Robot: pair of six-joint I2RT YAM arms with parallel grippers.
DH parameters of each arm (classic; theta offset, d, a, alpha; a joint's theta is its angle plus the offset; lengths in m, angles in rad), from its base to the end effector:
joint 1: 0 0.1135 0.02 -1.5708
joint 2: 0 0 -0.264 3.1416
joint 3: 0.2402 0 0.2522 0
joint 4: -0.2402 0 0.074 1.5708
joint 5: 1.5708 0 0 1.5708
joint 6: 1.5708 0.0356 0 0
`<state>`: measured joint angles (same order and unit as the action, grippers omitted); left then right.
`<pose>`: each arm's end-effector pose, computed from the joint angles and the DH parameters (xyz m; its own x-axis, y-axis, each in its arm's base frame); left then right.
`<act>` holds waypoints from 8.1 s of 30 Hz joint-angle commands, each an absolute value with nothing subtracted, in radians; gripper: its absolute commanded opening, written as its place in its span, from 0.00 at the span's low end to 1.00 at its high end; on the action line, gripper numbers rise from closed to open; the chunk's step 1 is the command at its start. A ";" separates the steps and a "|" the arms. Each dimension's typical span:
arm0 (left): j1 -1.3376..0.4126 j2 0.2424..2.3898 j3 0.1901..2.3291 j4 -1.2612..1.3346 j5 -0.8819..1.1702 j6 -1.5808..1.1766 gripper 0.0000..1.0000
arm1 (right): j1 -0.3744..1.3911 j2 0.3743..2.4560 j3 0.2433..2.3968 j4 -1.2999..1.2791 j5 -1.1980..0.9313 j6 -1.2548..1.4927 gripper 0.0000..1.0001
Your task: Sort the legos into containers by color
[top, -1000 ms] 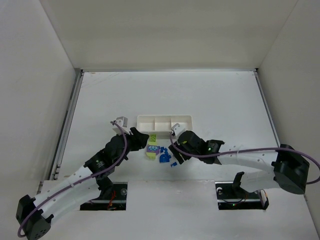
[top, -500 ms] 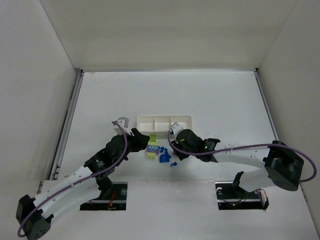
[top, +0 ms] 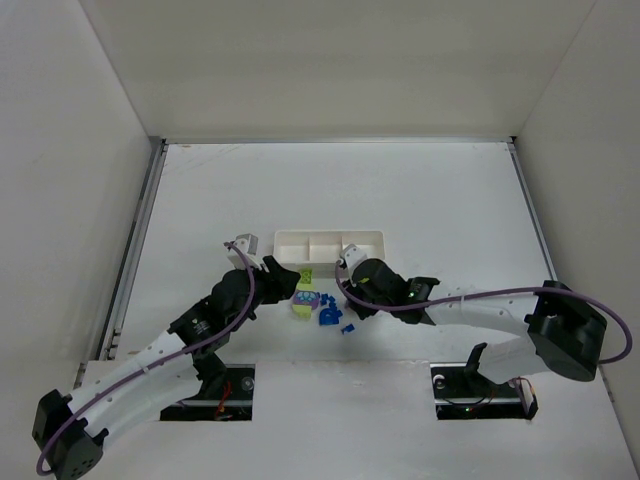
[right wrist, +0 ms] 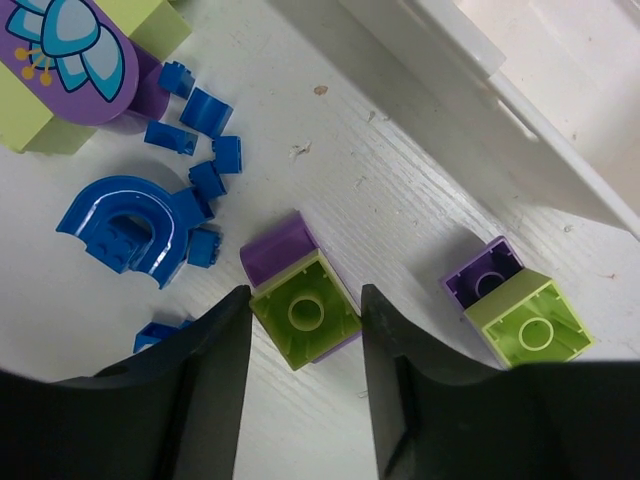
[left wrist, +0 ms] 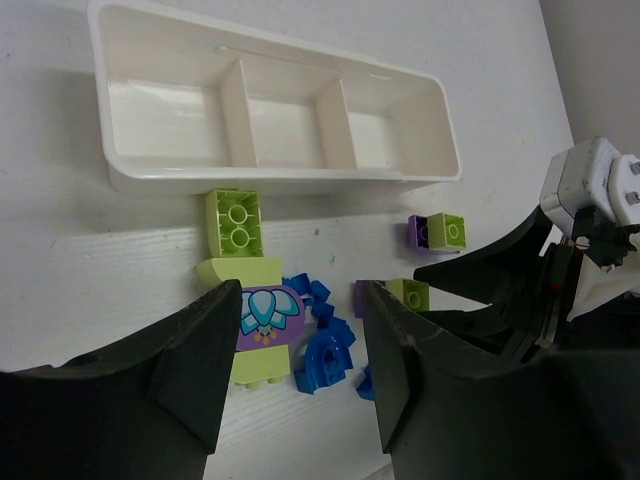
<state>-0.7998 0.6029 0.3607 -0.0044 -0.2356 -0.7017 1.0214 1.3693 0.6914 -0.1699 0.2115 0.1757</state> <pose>0.1175 -0.1090 0.2362 -0.4783 -0.4085 -0.7774 0.3024 0.7545 -0.5825 0.1461 0.2243 0.1837 -0.5186 -0.5197 -0.6790 -0.6811 0.7311 -0.0393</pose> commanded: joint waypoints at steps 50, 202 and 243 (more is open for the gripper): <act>-0.864 0.888 0.356 0.807 -0.126 -0.844 0.69 | 0.683 1.121 0.425 0.876 -0.133 1.451 0.28; -0.677 1.295 0.706 0.074 -0.394 -0.526 0.23 | 1.010 0.916 0.482 0.112 0.564 0.730 0.53; -0.858 0.970 0.592 0.060 -0.373 -0.627 0.43 | 0.973 1.322 0.620 -0.153 0.732 0.762 0.57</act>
<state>-0.8494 1.0061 0.6014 0.0536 -0.3767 -0.6090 0.9756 1.3083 0.5781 -0.1741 0.6891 0.7586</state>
